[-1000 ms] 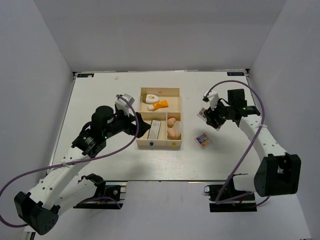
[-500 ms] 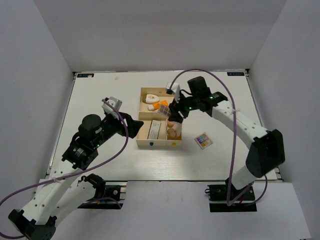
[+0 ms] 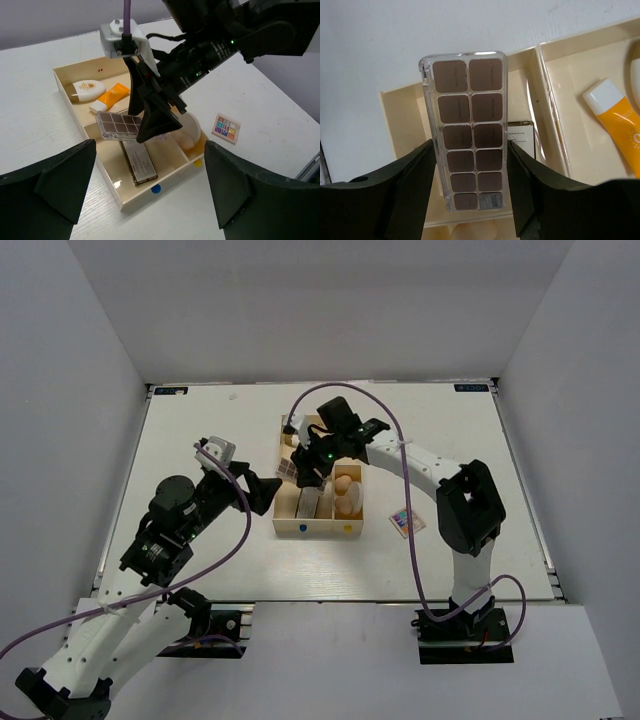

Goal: Organize the makeup

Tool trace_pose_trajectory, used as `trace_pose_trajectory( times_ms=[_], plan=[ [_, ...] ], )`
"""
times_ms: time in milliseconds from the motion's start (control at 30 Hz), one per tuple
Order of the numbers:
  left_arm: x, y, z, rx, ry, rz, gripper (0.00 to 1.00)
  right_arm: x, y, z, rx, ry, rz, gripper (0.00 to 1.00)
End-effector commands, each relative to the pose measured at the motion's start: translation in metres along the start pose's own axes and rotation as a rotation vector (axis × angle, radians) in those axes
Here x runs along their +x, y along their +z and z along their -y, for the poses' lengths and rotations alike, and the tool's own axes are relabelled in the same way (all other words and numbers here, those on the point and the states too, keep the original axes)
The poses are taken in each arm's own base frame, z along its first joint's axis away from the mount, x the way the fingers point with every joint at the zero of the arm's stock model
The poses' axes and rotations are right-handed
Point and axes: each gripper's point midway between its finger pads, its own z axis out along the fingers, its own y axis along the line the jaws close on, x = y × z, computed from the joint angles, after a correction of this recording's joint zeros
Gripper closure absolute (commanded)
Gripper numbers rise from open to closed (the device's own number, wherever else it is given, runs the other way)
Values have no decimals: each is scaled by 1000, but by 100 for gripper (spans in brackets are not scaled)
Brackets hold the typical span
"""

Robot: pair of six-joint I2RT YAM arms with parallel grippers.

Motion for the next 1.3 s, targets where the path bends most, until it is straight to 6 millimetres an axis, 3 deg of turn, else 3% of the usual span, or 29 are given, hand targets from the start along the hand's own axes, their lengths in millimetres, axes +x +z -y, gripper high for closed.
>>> trace_pose_trajectory(
  times_ms=[0,133,300,367,533,600,700,800,867,900,933,967,1033,1067,1167,1267],
  plan=[
    [-3,1,-4,-14,13,11,2,-6,7,4,25,-14,0,58],
    [-1,1,-3,-8,11,3,2,14,15,10,47,-14,-53,46],
    [1,4,-3,-8,8,-9,2,22,18,11,44,-6,-78,33],
    [2,4,-4,-9,8,-10,2,23,16,11,45,-9,-82,24],
    [5,6,-4,-9,6,-26,2,19,7,8,51,-28,-73,22],
    [7,7,-4,-7,7,-34,2,17,-1,7,62,-35,-75,25],
    [9,9,-2,5,5,-45,2,8,-31,8,115,-65,-28,29],
    [12,11,-2,9,0,-66,2,11,-83,22,255,-71,7,35],
    [13,11,1,19,-4,-73,2,45,-98,30,312,-35,-43,43],
    [15,12,1,21,-7,-81,2,49,-112,33,373,-39,-40,45],
    [15,13,1,24,-9,-83,2,61,-117,34,395,-29,-53,45],
    [15,13,3,31,-9,-86,2,90,-115,31,396,1,-102,46],
    [17,14,4,37,-14,-97,2,114,-132,39,469,41,-131,45],
    [18,14,4,40,-14,-101,2,138,-134,36,469,77,-168,39],
    [18,14,6,50,-18,-101,2,172,-142,29,481,88,-230,19],
    [16,13,7,52,-18,-95,2,202,-146,30,511,113,-285,11]
  ],
)
